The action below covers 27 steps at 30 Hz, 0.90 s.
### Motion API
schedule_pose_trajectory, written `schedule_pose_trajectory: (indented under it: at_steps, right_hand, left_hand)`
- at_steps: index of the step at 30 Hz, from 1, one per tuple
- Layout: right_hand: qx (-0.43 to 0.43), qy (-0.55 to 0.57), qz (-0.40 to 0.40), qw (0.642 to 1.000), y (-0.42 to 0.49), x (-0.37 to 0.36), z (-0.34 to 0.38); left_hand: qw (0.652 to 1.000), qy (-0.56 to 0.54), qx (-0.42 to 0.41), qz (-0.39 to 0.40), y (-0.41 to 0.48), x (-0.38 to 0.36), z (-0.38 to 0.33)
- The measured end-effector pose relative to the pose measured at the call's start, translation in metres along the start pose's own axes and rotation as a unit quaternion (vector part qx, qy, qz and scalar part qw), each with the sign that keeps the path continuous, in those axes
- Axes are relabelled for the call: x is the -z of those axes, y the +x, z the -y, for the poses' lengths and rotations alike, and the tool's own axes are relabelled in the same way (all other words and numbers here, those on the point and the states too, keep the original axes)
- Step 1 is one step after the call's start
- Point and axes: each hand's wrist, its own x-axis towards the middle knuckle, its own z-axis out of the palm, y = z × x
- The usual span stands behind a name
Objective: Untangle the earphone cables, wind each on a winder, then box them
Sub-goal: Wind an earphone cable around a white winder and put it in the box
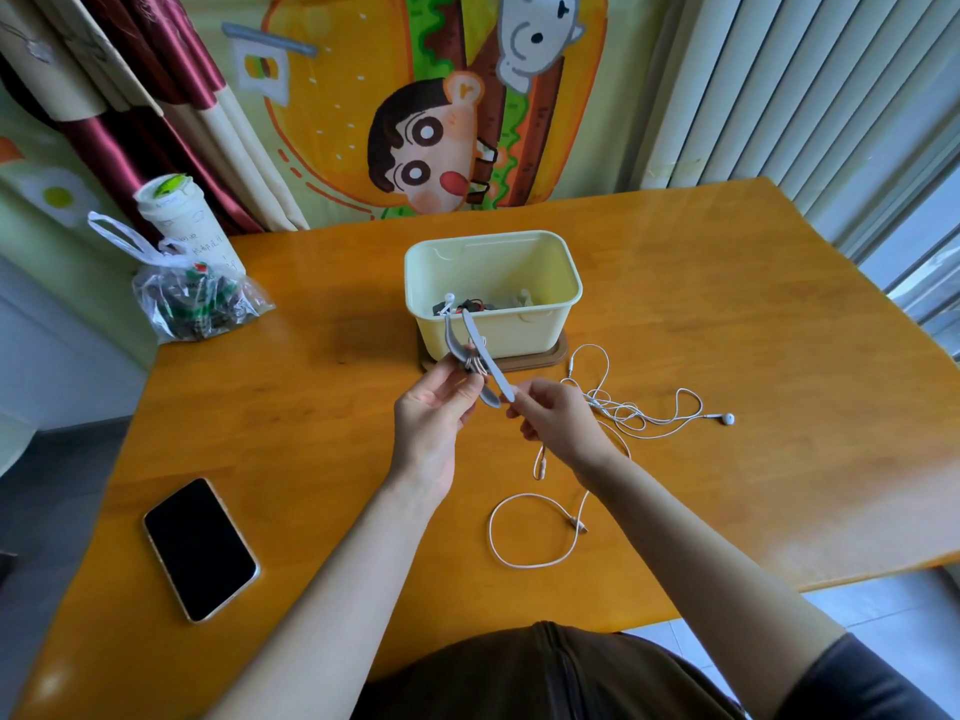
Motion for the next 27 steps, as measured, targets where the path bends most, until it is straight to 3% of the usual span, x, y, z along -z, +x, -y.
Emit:
schedule_pose_trajectory:
  at_steps: [3, 6, 11, 16, 18, 21, 27]
  right_hand:
    - [-0.002, 0.008, 0.019, 1.0, -0.008, -0.01, -0.002]
    - [0.027, -0.049, 0.0, 0.998, -0.014, -0.015, -0.004]
    - [0.088, -0.15, 0.005, 0.985, -0.017, -0.011, 0.008]
    - [0.123, -0.236, 0.017, 0.964, -0.012, 0.006, 0.022]
    - [0.141, -0.258, 0.005, 0.956, -0.01, 0.015, 0.025]
    - [0.165, -0.274, -0.021, 0.947, -0.006, 0.026, 0.028]
    - [0.151, -0.225, -0.015, 0.962, 0.001, 0.039, 0.032]
  left_hand:
    - [0.999, 0.006, -0.003, -0.038, 0.001, 0.001, 0.002]
    - [0.99, 0.11, -0.06, -0.067, 0.005, 0.006, 0.005]
    - [0.909, 0.37, -0.173, -0.082, 0.006, 0.018, 0.01]
    - [0.823, 0.492, -0.284, -0.01, 0.006, 0.025, 0.012]
    - [0.804, 0.505, -0.313, 0.013, 0.007, 0.026, 0.011]
    - [0.815, 0.488, -0.311, 0.033, 0.005, 0.026, 0.009]
    - [0.894, 0.398, -0.179, 0.099, 0.002, 0.024, 0.004]
